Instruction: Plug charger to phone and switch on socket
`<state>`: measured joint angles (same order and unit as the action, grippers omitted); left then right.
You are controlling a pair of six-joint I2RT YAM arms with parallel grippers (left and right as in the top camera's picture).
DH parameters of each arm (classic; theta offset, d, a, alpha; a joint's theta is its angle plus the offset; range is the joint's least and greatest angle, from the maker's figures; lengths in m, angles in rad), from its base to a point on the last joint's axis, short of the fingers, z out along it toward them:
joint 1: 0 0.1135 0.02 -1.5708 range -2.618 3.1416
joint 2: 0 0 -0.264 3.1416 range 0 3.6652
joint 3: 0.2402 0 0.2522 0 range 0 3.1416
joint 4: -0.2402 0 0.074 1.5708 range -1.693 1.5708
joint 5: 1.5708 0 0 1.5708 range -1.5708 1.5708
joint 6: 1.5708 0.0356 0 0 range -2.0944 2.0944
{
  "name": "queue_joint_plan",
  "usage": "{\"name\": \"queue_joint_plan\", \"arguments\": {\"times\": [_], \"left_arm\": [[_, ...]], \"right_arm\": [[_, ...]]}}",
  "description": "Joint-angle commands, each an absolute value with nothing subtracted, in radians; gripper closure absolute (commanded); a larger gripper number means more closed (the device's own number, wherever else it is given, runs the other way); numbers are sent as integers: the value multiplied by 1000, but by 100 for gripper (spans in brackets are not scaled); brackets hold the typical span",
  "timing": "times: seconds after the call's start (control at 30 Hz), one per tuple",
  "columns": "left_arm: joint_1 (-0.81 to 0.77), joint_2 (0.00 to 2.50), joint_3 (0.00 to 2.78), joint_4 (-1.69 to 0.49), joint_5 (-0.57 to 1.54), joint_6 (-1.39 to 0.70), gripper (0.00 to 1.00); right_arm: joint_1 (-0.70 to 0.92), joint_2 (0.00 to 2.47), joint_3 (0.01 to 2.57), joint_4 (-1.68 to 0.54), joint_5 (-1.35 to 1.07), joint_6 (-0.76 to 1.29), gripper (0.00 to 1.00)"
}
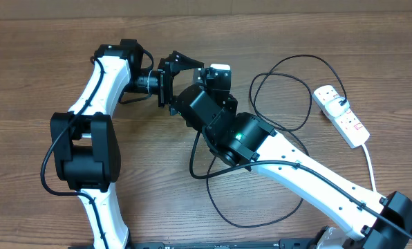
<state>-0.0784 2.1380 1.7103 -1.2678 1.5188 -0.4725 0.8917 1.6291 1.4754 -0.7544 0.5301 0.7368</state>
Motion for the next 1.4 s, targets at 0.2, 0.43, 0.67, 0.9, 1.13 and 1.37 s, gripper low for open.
{"name": "queue_joint_plan", "arguments": {"times": [0.2,0.43,0.67,0.9,1.13,1.37], "left_arm": [[-79,2137,1735,-1244,1516,-472,0],[-79,2138,1735,-1244,1512,-511,9],[-79,2137,1735,-1243,1512,-541,23],[-79,2138,1735,-1244,1512,-548,43],[-79,2137,1735,-1244,1511,-587,50],[-79,2138,1735,-1244,1509,-604,60]], "right_arm": [[887,1625,1507,-735,616,1287,96],[886,1625,1507,-733,612,1687,96],[886,1625,1507,-726,574,1884,96],[886,1625,1507,-725,574,1975,96],[886,1625,1507,-724,574,2127,96],[886,1625,1507,-714,574,2128,96]]}}
